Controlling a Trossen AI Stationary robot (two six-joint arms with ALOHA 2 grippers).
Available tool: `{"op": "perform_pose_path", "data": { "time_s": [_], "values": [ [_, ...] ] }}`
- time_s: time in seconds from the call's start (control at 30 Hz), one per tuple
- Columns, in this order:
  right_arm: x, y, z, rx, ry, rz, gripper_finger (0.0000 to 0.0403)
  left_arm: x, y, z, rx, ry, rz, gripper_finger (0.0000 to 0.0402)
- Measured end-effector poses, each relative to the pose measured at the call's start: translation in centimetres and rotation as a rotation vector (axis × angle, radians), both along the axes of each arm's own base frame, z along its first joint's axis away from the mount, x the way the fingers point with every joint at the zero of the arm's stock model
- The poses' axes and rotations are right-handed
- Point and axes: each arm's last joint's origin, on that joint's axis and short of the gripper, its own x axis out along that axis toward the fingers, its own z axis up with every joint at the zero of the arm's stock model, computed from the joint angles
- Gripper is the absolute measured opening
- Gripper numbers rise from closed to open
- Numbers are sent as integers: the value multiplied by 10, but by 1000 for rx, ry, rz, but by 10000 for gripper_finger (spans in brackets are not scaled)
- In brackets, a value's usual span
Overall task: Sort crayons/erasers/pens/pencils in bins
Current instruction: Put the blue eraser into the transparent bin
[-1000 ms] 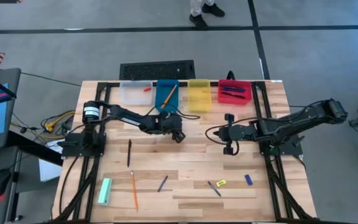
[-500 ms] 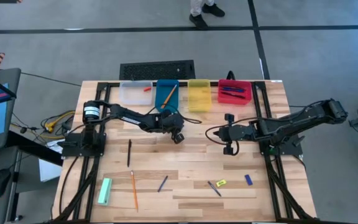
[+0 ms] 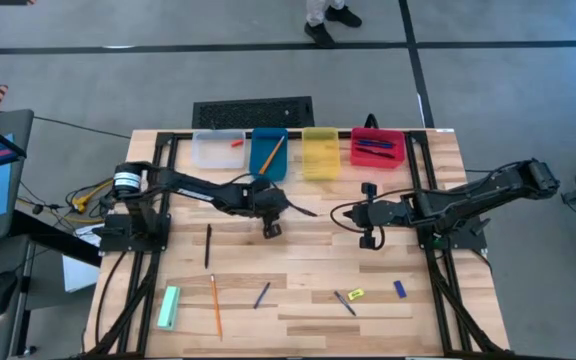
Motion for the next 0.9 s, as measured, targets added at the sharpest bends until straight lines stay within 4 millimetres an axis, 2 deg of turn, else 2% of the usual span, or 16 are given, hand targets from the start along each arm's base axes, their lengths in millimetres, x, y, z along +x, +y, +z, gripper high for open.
{"op": "perform_pose_path", "data": {
  "time_s": [0.3,0.5,0.6,0.73,0.9],
  "values": [
    [0,0,0,0,0,0,3,-21,3,30,108,61,31,55],
    [0,0,0,1,0,0,3,-50,19,61,190,116,170,55],
    [0,0,0,1,0,1,3,-66,35,78,243,119,256,55],
    [0,0,0,1,-2,1,3,-86,66,94,258,100,368,55],
    [0,0,0,6,-4,-2,3,-107,112,91,217,156,449,55]
  ]
}}
